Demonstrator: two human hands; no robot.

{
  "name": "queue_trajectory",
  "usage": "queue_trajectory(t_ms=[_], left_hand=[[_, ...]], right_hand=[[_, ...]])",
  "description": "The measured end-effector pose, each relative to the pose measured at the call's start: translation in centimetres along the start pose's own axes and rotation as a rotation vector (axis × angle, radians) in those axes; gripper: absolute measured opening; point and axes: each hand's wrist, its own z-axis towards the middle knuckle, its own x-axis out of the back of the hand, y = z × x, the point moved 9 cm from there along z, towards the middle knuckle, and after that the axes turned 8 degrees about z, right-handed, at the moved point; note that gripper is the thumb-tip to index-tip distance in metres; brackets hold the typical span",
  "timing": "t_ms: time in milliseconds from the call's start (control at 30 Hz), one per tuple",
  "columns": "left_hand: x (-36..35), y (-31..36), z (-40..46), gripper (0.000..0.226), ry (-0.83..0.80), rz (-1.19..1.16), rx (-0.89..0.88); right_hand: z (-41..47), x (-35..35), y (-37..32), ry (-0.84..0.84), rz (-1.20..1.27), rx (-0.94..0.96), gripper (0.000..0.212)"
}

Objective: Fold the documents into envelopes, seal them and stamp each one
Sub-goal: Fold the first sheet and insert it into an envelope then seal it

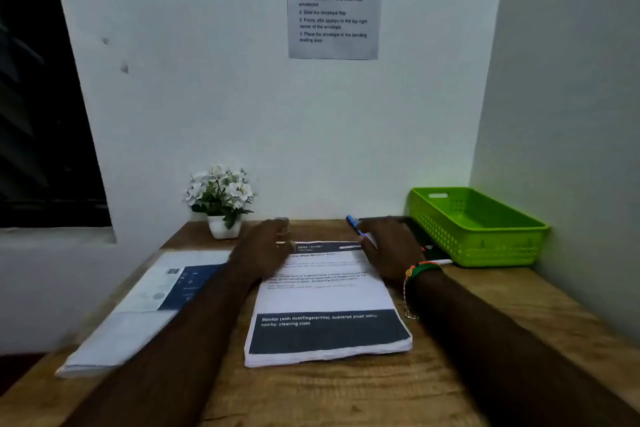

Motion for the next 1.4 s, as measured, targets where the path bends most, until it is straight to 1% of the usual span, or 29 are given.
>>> queue_trajectory(t_ms=[33, 100, 167, 267, 333, 400, 533, 733, 933, 1000, 1100, 1200, 1300, 1400], left_hand=[[0.1, -0.4, 0.3, 0.052, 0.018, -0.029, 0.001], [0.1, -1.1, 0.6, 0.045, -0.009, -0.005, 0.009], [0.1, -1.9, 0.7, 0.042, -0.039, 0.023, 0.020], [-0.1, -1.5, 0.4, 0.038, -0.086, 0.058, -0.036], [-0.3, -1.6, 0.3, 0.039, -0.097, 0.066, -0.048], [-0.3, -1.7, 0.5, 0.041, -0.083, 0.054, -0.040], [-0.5, -1.9, 0.8, 0.043, -0.059, 0.060, -0.025], [-0.1, -2.5, 0.8, 0.053, 0.022, 0.133, 0.018], [0.6, -1.4, 0.6, 0.059, 0.071, 0.146, 0.001], [0.8, -1.2, 0.5, 0.053, 0.080, 0.112, 0.002], [1.4, -0.8, 0.4, 0.034, 0.076, 0.066, -0.005], [2.5, -0.4, 0.4, 0.029, 0.054, 0.017, -0.013], [3.8, 0.9, -0.1, 0.020, 0.043, -0.002, -0.053], [4.3, 2.1, -0.8, 0.012, -0.038, -0.014, -0.085]], right_hand=[[0.5, -0.5, 0.2, -0.014, -0.017, 0.013, 0.033], [1.5, -1.8, 0.9, -0.078, -0.066, -0.004, 0.033], [1.8, -3.2, 1.6, -0.149, -0.108, -0.036, 0.038], [1.5, -4.2, 2.2, -0.200, -0.154, -0.046, 0.049], [1.7, -4.6, 2.9, -0.223, -0.131, -0.054, 0.048], [1.9, -4.8, 3.3, -0.222, -0.062, -0.060, 0.043], [2.0, -4.7, 3.4, -0.186, 0.064, -0.074, 0.049], [2.0, -5.0, 3.7, -0.173, 0.114, -0.094, 0.053], [2.0, -5.2, 3.7, -0.139, 0.194, -0.101, 0.068], [2.3, -5.4, 3.5, -0.147, 0.219, -0.064, 0.065], [2.3, -4.7, 2.6, -0.151, 0.243, -0.016, 0.049], [1.9, -3.3, 2.0, -0.121, 0.322, 0.004, 0.042], [1.4, -2.2, 1.4, -0.131, 0.378, 0.041, 0.045], [0.8, -1.1, 0.8, -0.163, 0.405, 0.067, 0.048]])
